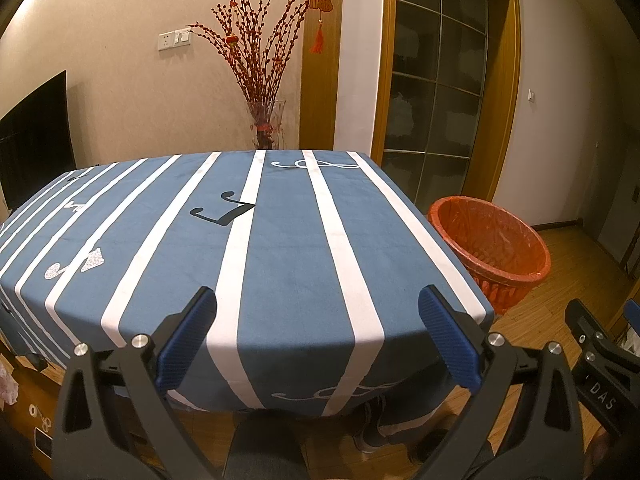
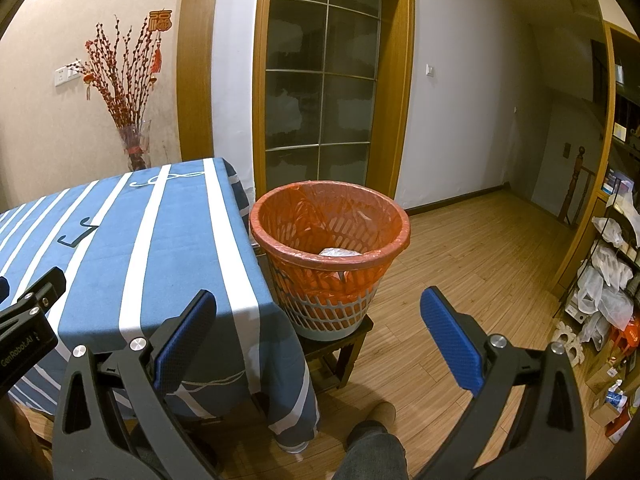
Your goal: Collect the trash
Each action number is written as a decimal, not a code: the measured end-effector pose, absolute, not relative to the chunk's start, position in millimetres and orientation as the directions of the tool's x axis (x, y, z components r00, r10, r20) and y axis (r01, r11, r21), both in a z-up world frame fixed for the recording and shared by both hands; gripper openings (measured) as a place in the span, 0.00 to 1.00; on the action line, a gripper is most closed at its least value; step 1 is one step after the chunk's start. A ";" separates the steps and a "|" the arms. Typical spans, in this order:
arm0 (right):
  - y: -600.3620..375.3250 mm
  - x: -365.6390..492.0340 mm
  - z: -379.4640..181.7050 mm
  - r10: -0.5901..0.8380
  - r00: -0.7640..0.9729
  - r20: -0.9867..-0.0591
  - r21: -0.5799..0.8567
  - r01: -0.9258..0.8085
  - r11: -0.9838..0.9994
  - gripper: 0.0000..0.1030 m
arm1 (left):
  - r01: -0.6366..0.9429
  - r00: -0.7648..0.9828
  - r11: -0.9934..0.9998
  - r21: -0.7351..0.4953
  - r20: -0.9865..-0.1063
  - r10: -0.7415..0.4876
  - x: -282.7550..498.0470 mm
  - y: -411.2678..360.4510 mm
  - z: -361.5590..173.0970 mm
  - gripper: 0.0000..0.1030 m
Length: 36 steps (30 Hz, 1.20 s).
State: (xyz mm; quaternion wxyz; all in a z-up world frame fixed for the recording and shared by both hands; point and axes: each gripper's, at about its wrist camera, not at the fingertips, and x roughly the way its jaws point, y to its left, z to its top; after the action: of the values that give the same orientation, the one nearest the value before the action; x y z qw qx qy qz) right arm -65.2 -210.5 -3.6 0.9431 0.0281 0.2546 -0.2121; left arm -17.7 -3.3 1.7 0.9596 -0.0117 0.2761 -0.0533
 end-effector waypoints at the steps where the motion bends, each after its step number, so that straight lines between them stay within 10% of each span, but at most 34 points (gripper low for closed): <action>1: -210.5 -65.2 -3.6 -0.386 0.780 -0.492 -0.055 0.414 0.908 0.98 | 0.096 0.842 0.994 -0.052 -0.529 -0.109 -17.7 -3.2 1.7 0.96; 36: -210.0 -64.7 -2.9 -0.385 0.780 -0.494 -0.054 0.415 0.908 0.98 | 0.075 0.842 0.996 -0.043 -0.533 -0.086 -19.4 -3.2 -1.4 0.96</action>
State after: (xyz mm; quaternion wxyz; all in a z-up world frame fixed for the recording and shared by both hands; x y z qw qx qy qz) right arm -64.7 -210.0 -2.9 0.9428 0.0288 0.2553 -0.2122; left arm -19.4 -3.2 -1.4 0.9595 -0.0104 0.2784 -0.0420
